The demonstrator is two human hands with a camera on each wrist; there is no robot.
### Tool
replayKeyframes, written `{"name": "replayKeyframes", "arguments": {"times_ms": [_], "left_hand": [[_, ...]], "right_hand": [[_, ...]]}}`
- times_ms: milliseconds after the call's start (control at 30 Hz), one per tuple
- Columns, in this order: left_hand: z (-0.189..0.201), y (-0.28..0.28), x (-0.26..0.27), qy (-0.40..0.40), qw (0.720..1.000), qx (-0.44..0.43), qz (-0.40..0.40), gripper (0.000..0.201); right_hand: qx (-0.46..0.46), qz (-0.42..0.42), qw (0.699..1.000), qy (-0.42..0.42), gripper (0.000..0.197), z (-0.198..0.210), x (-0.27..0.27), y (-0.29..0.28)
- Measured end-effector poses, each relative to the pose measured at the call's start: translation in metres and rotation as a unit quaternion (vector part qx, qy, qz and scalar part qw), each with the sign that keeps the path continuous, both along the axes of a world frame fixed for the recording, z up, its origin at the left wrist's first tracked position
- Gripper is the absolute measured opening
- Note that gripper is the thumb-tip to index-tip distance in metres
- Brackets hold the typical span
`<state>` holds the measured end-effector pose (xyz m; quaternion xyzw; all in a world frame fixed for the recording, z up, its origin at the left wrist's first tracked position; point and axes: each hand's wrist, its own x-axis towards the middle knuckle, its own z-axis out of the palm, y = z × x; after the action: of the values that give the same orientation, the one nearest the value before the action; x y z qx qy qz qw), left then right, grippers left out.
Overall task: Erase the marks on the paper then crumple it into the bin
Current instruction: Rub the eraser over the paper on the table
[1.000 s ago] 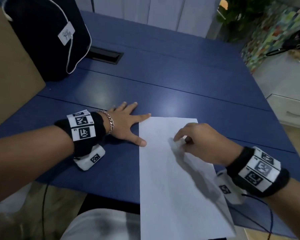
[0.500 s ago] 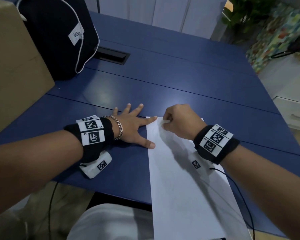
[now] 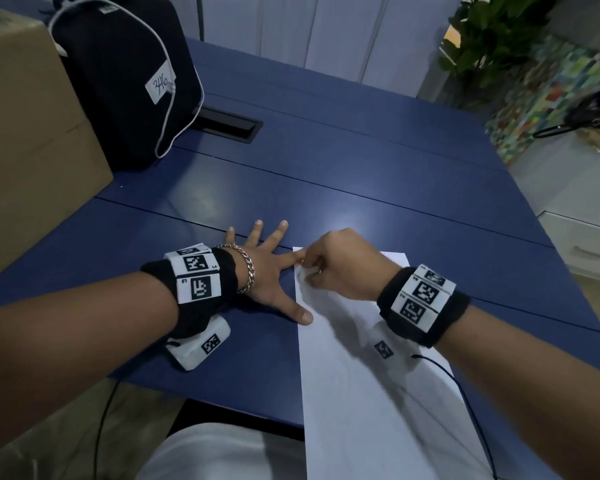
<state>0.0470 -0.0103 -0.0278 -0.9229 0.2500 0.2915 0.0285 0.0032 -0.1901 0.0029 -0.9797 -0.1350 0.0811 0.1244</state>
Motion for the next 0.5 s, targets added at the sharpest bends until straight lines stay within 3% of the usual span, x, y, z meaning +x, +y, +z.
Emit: {"name": "replayKeyframes", "arguments": {"times_ms": [133,300,433,500], "left_hand": [[0.001,0.000,-0.001,0.010,1.000,-0.004,0.009,0.139],[0.002,0.000,-0.001,0.003,1.000,0.004,0.005,0.140],[0.003,0.000,-0.001,0.011,1.000,-0.001,0.009,0.140],[0.003,0.000,-0.002,0.010,1.000,0.001,0.009,0.139]], "right_hand": [[0.002,-0.098,0.995,-0.015,0.013,0.008,0.017,-0.017],[-0.015,0.011,1.000,0.012,0.017,0.011,-0.003,0.004],[-0.011,-0.084,0.996,-0.006,0.015,0.014,0.016,-0.017],[-0.004,-0.087,0.996,-0.021,0.014,0.011,0.014,-0.017]]}}
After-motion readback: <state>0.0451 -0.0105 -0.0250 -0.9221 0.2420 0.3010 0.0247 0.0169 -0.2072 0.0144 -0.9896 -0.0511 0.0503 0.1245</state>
